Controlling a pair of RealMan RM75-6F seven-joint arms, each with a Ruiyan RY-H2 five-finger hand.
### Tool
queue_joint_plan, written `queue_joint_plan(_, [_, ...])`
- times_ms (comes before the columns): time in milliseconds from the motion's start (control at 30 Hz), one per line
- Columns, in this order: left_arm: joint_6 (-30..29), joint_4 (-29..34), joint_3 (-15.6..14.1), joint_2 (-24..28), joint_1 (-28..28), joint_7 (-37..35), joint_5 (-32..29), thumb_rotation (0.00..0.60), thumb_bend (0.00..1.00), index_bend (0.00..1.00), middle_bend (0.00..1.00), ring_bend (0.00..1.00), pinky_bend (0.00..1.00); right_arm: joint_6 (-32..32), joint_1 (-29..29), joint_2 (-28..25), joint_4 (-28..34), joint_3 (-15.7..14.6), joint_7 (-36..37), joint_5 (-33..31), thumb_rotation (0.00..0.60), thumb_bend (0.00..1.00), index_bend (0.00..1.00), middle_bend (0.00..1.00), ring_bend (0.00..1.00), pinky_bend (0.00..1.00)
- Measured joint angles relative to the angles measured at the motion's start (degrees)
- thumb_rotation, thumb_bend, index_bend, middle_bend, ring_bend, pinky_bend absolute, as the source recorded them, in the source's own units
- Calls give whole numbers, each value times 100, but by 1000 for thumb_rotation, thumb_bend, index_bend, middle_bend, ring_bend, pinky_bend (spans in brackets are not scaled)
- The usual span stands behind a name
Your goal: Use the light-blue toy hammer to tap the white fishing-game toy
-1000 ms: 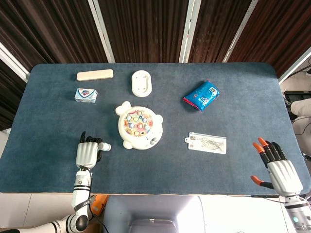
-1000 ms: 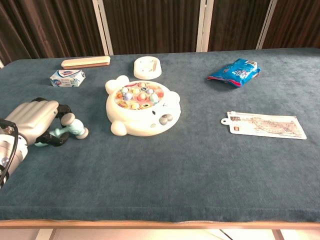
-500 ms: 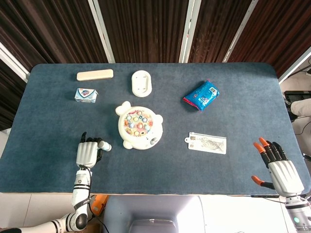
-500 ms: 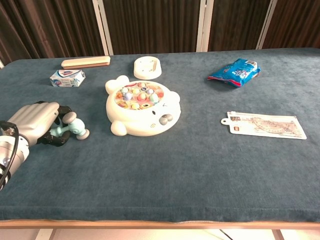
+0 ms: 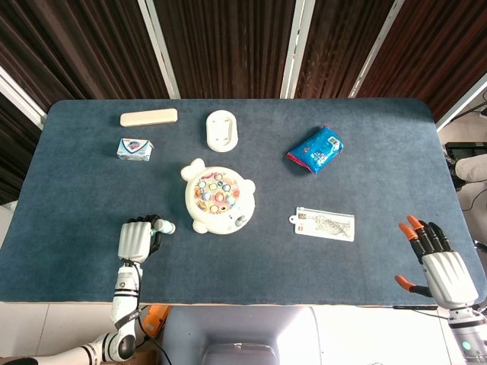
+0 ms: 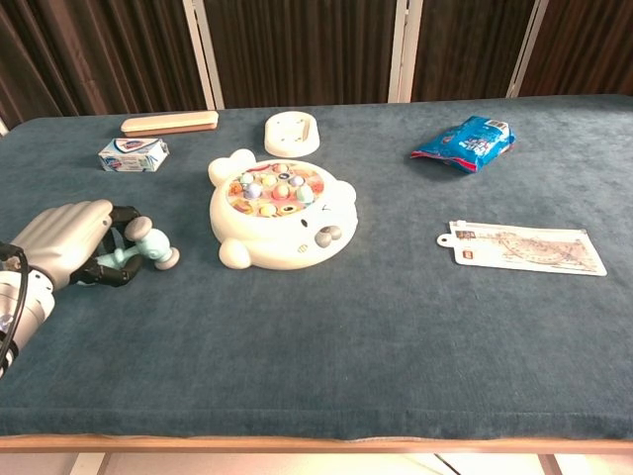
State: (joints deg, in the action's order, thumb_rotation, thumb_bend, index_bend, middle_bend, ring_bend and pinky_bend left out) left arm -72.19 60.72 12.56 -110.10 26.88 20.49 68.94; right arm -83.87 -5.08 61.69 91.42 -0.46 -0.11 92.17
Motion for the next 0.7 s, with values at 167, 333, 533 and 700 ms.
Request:
queue_joint_plan(167, [-50,-95,-31,21,-15,-318,156,600,889,518,755,578,654,24,-5,-6,5,-7,-4,-1,600,267,0,0,0,0])
queue_joint_plan(333, [-67,-6,-57,172,-34,-488,273,600,892,518,785,619,704,35,-7,-9,8,-5,-3,-10,600,266,0,0,0,0])
queue_joint_plan(533, [-105,265,-52,422,-9,-757,461,600,902,525,831,689,778,55,-12,-17,16,-19,1,4,600,267,0,0,0,0])
queue_joint_plan(700, [138,916,113,864,142,-659,393,600,903,527,843,701,795,57,-12,-20,21,-27,-2,19,600,266,0,0,0,0])
